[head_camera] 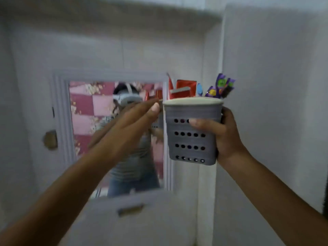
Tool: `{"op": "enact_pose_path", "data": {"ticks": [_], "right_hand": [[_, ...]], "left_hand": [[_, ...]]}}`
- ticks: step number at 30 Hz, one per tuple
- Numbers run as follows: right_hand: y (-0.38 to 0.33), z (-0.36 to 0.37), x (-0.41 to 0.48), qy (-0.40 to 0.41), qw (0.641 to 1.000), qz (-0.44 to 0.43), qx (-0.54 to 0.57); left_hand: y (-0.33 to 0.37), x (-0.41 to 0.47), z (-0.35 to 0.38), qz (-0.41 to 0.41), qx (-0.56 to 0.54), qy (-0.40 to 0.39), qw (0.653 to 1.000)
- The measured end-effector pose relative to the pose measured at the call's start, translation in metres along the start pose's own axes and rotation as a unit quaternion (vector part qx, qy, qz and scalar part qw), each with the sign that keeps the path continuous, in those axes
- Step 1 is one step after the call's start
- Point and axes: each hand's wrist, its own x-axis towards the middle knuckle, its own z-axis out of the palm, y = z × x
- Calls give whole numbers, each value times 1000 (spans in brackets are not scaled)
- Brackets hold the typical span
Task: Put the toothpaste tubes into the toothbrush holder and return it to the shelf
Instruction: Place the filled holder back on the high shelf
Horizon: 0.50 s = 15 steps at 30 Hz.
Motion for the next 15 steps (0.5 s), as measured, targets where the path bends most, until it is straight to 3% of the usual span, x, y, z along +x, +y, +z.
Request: {"op": "enact_pose_path", "data": {"ticks": [3,5,8,10,13,15], "right_hand": [[-73,3,64,15,1000,6,23],[-122,6,103,9,1000,12,21],[-186,20,151,46,999,-12,0],[-215,33,180,122,991,-50,-14],[-237,51,221,214,972,-85,-54],[-236,61,240,256,956,-92,-108]], "left_hand": [[45,63,-41,103,121,91,983],[72,101,-65,148,251,161,943],[95,148,-88,177,507,219,815],[91,176,-99,139,618,200,748],[66,200,-109,68,664,153,729],[48,205,-110,80,668,174,719]]}}
